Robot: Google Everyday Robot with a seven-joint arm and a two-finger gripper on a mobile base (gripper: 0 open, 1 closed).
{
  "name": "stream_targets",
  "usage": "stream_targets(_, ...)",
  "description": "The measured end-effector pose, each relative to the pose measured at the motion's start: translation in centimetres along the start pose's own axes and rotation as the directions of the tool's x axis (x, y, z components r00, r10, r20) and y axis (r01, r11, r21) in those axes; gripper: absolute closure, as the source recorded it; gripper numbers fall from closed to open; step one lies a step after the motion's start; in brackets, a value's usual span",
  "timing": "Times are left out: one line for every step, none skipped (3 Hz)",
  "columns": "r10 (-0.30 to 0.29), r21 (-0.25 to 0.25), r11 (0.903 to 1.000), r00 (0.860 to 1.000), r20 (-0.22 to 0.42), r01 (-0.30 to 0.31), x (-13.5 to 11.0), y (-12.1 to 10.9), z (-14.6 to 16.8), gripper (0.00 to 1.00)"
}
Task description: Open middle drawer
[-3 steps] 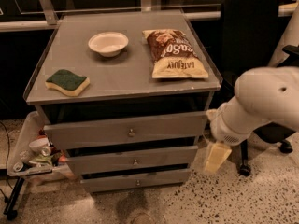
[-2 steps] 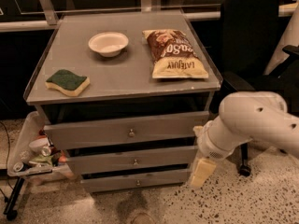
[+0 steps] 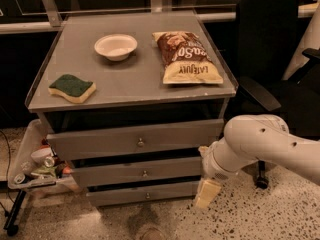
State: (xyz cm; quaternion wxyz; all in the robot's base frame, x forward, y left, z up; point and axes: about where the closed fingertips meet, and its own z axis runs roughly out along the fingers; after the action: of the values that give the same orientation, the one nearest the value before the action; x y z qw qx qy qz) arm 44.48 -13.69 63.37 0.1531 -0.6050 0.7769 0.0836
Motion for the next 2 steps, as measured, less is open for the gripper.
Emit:
stream_targets(0.006, 0.005, 1.0, 1.0, -0.011, -0.006, 0.3, 0.1, 2.5, 0.0)
stream_targets(0.014, 0.011, 0.9998, 1.0, -0.014, -0.014, 0.3, -1.3, 7.0, 0.0)
